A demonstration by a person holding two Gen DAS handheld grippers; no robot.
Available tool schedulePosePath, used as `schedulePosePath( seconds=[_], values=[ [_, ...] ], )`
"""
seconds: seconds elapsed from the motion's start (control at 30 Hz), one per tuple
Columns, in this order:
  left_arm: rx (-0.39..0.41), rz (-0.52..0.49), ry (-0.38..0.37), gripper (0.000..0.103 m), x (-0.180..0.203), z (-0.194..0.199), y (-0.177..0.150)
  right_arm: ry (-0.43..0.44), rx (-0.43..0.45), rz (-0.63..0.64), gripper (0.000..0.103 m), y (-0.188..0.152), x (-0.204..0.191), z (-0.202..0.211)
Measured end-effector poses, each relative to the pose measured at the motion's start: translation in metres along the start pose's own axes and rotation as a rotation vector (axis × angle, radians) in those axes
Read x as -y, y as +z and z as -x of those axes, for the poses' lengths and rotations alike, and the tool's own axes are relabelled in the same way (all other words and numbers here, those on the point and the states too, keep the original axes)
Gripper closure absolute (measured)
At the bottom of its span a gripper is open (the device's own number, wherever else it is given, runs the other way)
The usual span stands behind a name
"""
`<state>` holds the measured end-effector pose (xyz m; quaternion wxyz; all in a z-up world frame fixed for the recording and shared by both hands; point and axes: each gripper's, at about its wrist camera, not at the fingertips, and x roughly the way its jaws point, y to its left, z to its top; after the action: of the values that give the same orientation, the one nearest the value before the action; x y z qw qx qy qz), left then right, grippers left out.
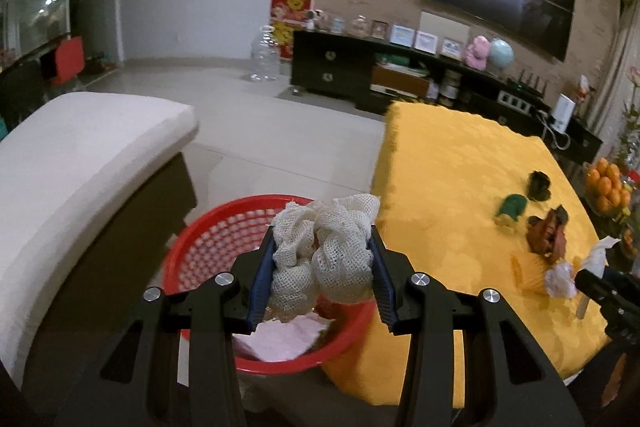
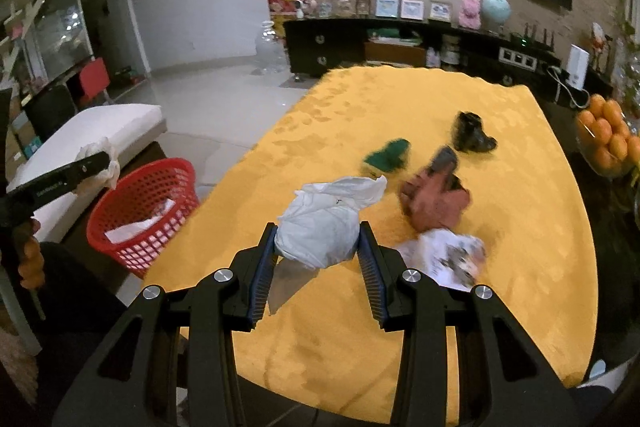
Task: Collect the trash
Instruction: 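Carry the mesh bundle and white plastic bag over the red wastebasket with both tools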
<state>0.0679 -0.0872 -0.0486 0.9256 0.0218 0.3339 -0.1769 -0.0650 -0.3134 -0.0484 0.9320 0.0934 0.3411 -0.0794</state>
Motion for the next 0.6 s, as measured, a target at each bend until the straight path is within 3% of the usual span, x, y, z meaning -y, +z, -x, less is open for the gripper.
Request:
schedulePosePath(
  seconds=[0.3, 0.6],
  values=[
    [0.0, 0.043, 0.061, 0.062, -0.029, -0.004, -0.001, 0.091, -0.008, 0.07, 0.064, 0.023, -0.054, -0.02],
    [-0.048, 0.083, 0.098, 0.062, -0.052, -0.02, -0.005, 0.199, -0.062, 0.105, 0.064, 0.043, -0.105, -0.06]
  ],
)
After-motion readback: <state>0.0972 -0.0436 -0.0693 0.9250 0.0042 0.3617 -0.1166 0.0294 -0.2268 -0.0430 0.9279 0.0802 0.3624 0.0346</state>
